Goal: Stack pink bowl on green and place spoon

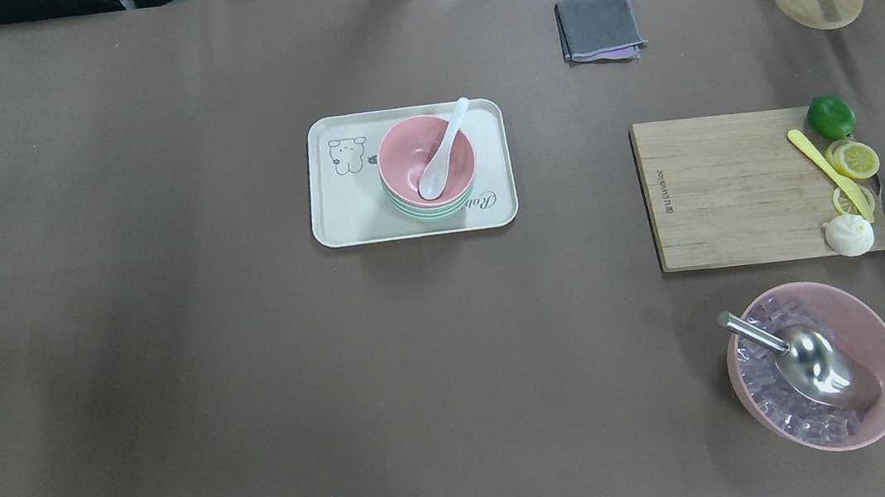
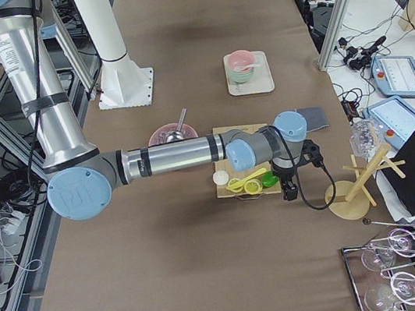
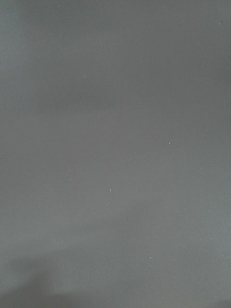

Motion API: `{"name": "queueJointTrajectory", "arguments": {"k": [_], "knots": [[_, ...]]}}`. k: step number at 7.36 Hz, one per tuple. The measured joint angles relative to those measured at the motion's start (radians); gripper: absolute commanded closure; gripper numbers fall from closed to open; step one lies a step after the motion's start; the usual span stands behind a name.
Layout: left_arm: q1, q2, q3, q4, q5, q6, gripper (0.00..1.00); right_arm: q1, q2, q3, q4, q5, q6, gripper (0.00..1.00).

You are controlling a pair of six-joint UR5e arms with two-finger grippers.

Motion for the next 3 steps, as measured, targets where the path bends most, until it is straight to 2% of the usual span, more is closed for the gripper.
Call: {"name": "queueJointTrajectory", "arguments": {"k": [3], "knots": [[0.000,0.001,0.000,-0.001,0.001,0.000,0.02,0.000,0.002,0.001,0.000,0.001,0.006,0.00]]}}
